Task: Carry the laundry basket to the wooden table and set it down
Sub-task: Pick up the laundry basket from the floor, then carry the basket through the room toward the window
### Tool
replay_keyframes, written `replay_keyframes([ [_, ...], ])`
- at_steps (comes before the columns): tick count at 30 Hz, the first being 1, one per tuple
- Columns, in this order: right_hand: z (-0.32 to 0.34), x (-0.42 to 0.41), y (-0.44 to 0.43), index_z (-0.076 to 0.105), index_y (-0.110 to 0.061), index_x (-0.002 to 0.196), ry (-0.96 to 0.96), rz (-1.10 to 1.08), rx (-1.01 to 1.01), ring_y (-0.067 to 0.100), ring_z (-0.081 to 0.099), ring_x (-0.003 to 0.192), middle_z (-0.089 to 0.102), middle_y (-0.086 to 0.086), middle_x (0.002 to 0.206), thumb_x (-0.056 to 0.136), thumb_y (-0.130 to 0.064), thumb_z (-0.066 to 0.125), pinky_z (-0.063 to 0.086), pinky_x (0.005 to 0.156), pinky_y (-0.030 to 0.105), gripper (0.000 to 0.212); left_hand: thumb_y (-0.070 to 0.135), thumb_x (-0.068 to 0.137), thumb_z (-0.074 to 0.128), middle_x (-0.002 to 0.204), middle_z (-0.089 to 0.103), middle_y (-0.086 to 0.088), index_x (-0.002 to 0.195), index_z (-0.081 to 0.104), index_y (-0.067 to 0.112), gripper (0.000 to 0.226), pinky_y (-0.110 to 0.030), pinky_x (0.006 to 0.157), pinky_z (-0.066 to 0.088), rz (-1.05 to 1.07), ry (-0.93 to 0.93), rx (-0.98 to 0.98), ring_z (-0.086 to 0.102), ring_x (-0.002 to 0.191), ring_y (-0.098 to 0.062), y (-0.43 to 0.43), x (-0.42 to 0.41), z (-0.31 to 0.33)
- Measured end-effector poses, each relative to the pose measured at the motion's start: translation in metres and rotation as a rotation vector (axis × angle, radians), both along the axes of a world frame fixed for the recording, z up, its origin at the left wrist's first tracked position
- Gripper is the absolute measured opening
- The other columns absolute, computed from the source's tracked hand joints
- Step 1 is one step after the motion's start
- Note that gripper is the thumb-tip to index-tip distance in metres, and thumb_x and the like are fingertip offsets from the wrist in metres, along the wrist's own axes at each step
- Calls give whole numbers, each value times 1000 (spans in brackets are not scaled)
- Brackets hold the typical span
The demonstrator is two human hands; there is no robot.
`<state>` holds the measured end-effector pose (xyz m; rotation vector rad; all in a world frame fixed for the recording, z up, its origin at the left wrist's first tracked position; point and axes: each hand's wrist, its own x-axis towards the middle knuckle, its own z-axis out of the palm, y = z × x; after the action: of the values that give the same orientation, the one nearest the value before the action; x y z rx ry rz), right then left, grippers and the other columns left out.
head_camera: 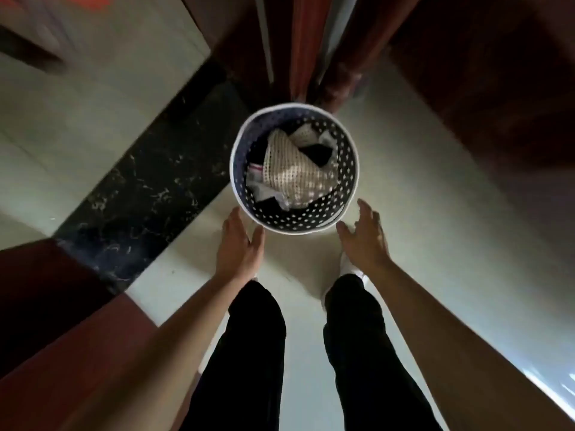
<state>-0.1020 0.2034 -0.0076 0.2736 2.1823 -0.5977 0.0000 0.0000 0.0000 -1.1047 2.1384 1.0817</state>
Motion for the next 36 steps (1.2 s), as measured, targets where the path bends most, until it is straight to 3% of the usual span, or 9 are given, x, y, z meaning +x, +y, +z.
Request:
replay_keyframes([
  [5,-74,4,-11,7,-14,172,-64,-272,8,37,38,159,28,15,176,101,-41,66,36,127,50,96,31,97,58,163,34,-17,161,14,5,82,-40,111,42,195,56,33,50,139,-30,-7,-6,-74],
  [7,-91,11,-12,24,-17,168,-121,-319,-2,38,48,152,48,10,164,100,-42,66,42,123,53,84,23,98,58,152,46,-3,160,18,12,75,-31,100,45,269,82,94,60,119,-17,-4,-5,-87],
  [10,-99,17,-16,52,-19,143,-120,-437,-78,37,72,115,68,-5,110,97,-31,66,60,101,60,49,22,97,60,139,46,11,159,23,19,73,-33,99,49,347,110,151,61,101,1,-4,-6,-92],
  [14,-89,11,-10,64,-22,121,9,-445,-97,42,77,105,77,8,109,76,-41,54,63,91,63,50,32,87,66,144,54,3,153,33,22,75,-49,104,53,438,36,175,61,122,-17,-7,-4,-64],
  [18,12,-8,-7,69,-28,109,-65,-415,-101,34,83,89,82,9,105,84,-27,59,69,83,51,27,22,93,65,128,62,-4,145,40,10,58,-36,95,51,406,-17,134,61,117,-21,-6,-2,-2],
  [22,115,-8,21,74,-16,115,-88,-360,-119,-1,74,55,79,3,89,95,-7,60,62,54,16,26,18,96,61,128,59,-6,139,46,6,48,-31,94,43,368,-12,58,57,116,-22,-16,-10,83],
  [27,253,-3,43,76,-24,94,-81,-328,-167,18,80,68,79,8,85,90,-6,62,72,76,40,23,14,97,54,116,63,-11,131,59,5,35,-33,86,48,433,89,-24,61,105,-26,-34,-34,209],
  [32,352,19,45,72,-19,83,81,-346,-174,40,79,84,76,23,86,80,-29,60,68,80,53,16,20,103,47,120,68,-16,124,63,4,31,-45,100,51,369,219,-59,65,112,-34,-40,-37,317],
  [36,421,47,38,65,-12,81,266,-405,-174,28,58,70,57,4,64,97,-20,57,45,64,35,19,26,104,46,111,62,-25,113,56,1,28,-50,92,48,309,353,-73,61,103,-37,-38,-29,388],
])
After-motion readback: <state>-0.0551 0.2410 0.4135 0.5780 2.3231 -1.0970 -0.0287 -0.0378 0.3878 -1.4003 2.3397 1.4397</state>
